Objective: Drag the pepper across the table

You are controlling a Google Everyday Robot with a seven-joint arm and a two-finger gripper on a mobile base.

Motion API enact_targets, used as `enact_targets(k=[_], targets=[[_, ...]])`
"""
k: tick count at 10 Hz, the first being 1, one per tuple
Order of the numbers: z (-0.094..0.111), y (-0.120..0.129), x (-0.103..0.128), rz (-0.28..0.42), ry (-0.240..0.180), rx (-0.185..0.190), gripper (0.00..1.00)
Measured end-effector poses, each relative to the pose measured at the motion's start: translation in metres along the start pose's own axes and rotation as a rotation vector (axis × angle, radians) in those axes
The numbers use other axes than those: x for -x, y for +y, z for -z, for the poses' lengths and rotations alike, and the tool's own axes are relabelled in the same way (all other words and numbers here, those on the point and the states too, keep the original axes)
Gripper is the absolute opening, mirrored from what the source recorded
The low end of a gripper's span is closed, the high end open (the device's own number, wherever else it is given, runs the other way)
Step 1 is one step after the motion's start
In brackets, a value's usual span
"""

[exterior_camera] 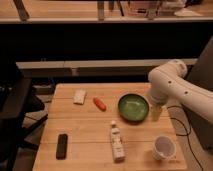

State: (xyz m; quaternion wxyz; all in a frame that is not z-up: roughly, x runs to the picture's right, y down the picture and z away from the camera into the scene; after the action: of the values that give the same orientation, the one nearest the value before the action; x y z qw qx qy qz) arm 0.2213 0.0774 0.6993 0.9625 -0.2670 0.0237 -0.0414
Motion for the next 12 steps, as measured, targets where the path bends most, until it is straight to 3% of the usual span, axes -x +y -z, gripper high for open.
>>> enact_targets(k=[3,6,12], targets=[[0.002,-0.014,0.022,0.069,0.022,-0.008,0.80],[0.006,-0.030,0.063,0.158,0.043,-0.016,0.80],[0.008,-0.051,0.102,0.294,0.062,-0.029,0.80]])
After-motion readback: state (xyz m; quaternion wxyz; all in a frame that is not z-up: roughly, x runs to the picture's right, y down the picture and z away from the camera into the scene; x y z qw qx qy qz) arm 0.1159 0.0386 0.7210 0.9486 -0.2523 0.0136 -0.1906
